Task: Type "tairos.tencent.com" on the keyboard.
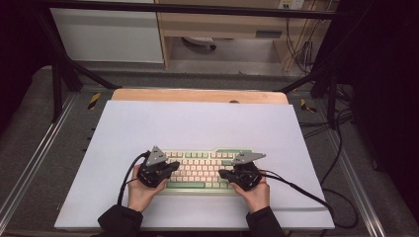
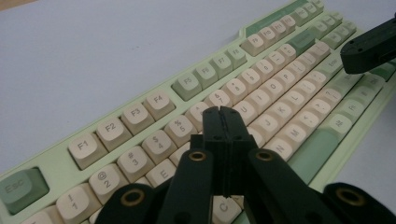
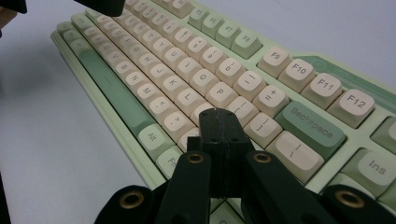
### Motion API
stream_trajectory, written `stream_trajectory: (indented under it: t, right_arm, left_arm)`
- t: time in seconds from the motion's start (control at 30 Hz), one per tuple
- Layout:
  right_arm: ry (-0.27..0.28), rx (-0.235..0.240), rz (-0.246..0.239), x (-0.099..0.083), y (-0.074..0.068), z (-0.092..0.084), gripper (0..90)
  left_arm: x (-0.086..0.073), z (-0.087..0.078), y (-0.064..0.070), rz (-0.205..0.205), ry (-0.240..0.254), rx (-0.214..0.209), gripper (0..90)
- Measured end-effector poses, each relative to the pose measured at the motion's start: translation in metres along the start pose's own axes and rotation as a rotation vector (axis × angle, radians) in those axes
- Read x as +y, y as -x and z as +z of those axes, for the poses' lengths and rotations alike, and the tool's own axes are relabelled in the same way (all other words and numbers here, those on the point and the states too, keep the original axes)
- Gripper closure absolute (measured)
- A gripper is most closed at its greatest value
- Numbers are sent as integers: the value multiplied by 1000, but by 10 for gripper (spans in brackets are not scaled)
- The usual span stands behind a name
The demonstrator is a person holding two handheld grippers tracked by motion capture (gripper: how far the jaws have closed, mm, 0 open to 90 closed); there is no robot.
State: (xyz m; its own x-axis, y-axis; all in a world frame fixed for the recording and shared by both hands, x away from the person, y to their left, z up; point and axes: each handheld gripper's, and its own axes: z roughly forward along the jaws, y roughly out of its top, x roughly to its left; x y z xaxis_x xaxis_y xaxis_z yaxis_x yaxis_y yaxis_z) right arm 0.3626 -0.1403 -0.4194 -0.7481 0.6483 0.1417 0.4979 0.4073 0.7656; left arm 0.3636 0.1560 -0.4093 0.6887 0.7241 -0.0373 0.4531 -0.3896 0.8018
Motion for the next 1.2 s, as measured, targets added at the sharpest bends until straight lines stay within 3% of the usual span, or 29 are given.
stream_trajectory:
  t: [0.53,1.2]
  right_arm:
    - [1,2,-2,0,0,0,900]
    - [4,3,-1,0,0,-1,900]
  left_arm:
    - [-4,24,0,1,-32,14,900]
    - [-7,29,1,8,-43,16,900]
